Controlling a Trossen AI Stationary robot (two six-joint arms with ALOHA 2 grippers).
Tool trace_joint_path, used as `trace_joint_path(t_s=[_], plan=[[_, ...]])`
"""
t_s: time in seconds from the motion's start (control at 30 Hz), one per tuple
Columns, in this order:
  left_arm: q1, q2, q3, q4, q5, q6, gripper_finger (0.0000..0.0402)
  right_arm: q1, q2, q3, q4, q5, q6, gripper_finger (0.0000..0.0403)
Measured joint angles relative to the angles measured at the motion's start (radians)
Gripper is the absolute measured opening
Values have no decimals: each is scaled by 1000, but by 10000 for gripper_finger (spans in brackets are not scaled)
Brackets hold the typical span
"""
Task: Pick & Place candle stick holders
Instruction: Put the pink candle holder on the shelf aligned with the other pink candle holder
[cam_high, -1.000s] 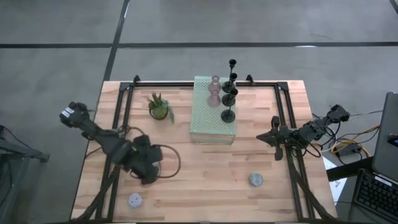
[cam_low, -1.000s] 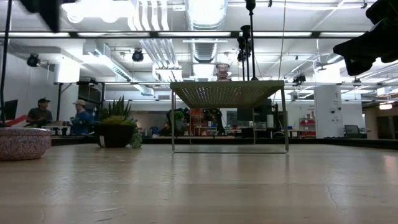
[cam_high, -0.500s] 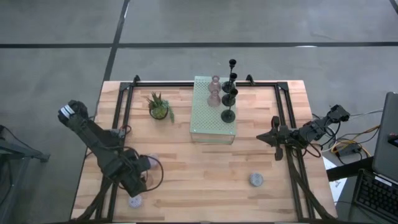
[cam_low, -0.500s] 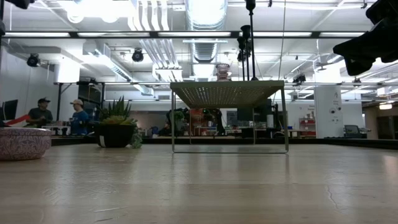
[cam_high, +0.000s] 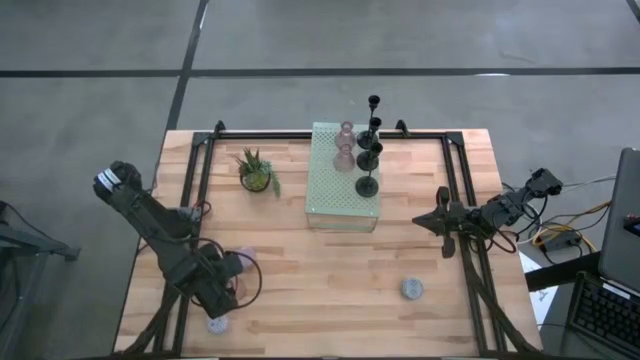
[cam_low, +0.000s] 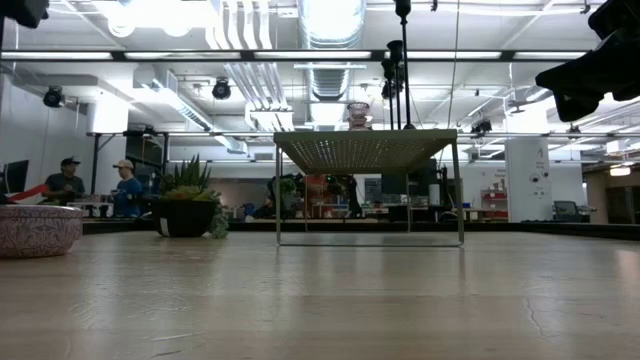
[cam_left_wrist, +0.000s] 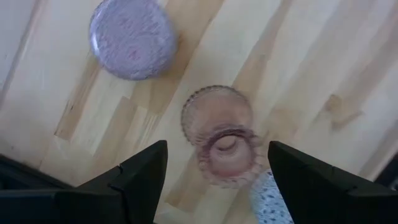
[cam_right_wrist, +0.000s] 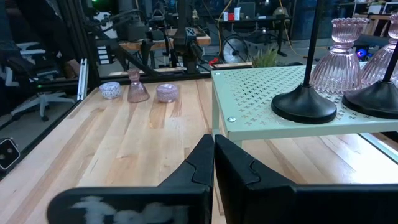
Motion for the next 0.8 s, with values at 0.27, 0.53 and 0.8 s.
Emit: trace_joint_path(t_s=[0.27,0.53,0.8], plan=[[-2,0,-72,63,63,-43,282,0,0,0,0,0,-2,8],[-2,0,-80,78,74,-20,277,0,0,0,0,0,-2,8],[-1,-1,-75,80,58,9,236,0,0,0,0,0,-1,8]])
